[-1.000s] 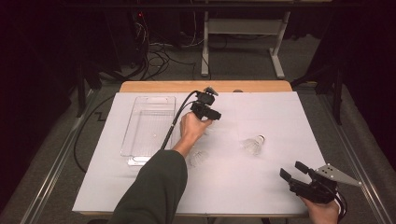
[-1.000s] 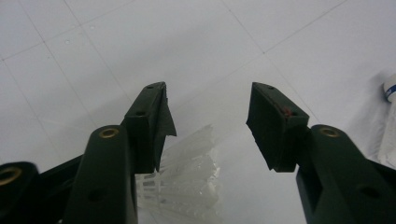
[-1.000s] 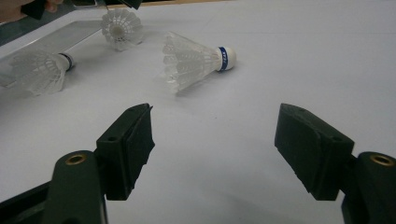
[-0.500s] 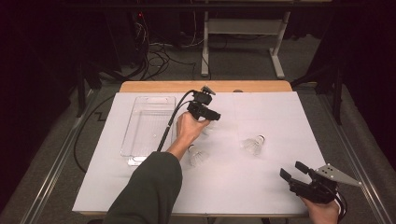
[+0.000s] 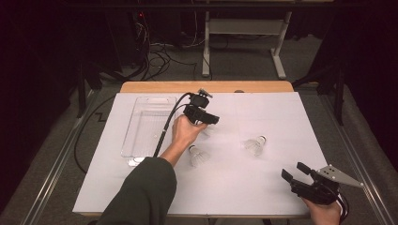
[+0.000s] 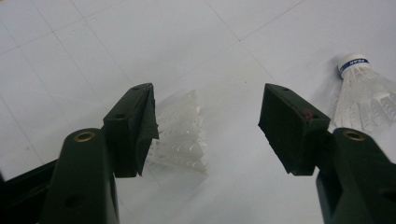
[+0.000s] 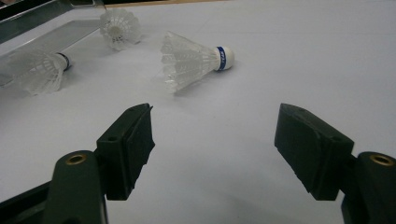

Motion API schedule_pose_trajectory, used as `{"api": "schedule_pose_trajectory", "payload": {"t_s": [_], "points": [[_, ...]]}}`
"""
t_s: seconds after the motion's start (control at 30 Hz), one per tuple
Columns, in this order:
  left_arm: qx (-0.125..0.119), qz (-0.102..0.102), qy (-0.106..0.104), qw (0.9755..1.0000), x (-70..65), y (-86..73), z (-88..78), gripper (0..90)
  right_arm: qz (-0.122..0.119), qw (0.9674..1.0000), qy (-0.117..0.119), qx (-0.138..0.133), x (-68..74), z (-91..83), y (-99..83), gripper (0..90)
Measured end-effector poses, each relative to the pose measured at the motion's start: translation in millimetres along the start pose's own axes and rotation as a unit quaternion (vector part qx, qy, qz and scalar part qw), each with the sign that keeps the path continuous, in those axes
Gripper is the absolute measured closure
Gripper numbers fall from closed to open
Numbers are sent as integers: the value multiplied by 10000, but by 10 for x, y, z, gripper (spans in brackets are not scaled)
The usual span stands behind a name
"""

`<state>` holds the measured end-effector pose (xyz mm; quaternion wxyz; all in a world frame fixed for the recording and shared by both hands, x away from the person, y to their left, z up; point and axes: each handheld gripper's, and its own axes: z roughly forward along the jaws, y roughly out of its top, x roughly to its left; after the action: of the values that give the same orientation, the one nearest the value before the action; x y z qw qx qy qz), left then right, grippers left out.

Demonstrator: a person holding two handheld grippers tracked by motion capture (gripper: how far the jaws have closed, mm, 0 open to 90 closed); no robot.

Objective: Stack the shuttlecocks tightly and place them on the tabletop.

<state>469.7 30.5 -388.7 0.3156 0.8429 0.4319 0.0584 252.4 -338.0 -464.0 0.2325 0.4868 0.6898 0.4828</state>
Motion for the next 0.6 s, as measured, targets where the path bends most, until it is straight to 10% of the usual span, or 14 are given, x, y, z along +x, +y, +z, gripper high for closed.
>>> {"api": "schedule_pose_trajectory", "payload": {"t_s": [0.6], "points": [[35,-70,16,10000,58,-201,-141,365,6,10000,-2,2,0,-3,0,285]]}}
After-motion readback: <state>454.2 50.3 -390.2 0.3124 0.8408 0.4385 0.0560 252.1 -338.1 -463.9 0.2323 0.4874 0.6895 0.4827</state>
